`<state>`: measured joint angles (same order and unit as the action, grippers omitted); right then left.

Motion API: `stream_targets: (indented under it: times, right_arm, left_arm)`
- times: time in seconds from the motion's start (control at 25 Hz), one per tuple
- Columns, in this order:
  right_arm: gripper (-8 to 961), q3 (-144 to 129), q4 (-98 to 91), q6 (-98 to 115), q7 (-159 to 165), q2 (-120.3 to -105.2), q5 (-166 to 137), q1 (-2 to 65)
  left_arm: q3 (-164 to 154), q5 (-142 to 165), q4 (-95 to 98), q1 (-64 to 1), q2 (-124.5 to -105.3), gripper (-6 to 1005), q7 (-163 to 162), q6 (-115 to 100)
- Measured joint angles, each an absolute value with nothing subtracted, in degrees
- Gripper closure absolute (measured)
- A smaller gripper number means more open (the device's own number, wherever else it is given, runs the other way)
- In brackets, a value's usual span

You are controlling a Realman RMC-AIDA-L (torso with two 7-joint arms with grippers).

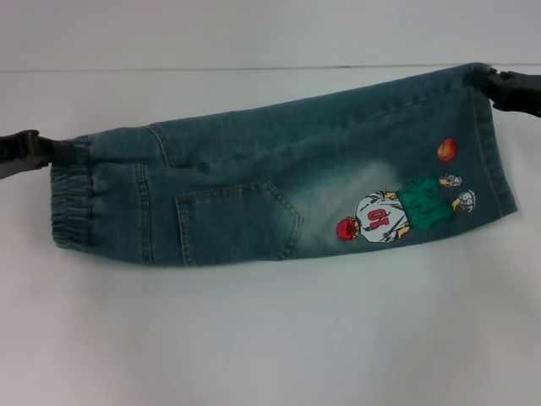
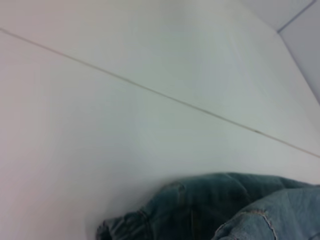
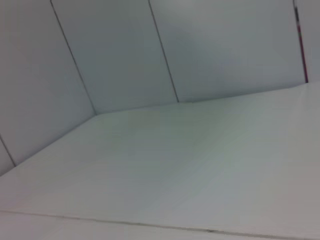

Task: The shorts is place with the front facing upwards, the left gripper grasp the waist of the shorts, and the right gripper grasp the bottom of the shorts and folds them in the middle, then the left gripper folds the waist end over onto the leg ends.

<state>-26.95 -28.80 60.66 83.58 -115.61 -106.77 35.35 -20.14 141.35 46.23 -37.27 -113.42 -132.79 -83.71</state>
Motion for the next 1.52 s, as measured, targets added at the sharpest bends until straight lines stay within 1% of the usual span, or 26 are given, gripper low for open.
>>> stream_targets:
  times: [0.32,0.52,0.64,0.76,0.88,1.52]
  right_arm:
    - [909,-27.38,-28.46,55.16,83.26,-116.37,-105.65,37.56]
    - [910,-29.13,-26.21,50.59,83.37,-116.41,-105.81,39.25]
    - [909,-31.02,-25.91,47.5,83.53,-116.96,-105.78,39.67]
    - [909,-31.91,-25.87,45.03,83.28,-117.89,-105.74,39.91]
    - [910,-32.52,-25.57,43.49,83.16,-118.32,-105.6,40.28]
    - [909,-32.19,-24.23,40.59,80.27,-118.86,-100.47,40.38]
  left_arm:
    - [-20.39,141.27,45.09,-37.24,-113.59,957,-132.74,-80.97]
    - [-20.95,141.23,44.99,-37.02,-114.04,957,-132.49,-80.58]
    - [-21.0,140.71,44.99,-36.93,-114.76,957,-131.62,-79.56]
    - [-21.11,139.45,44.94,-36.85,-115.84,957,-129.31,-78.42]
    - [-21.13,139.06,44.77,-37.05,-116.59,957,-127.72,-77.18]
    - [-21.26,137.48,44.2,-36.94,-117.24,957,-125.33,-72.96]
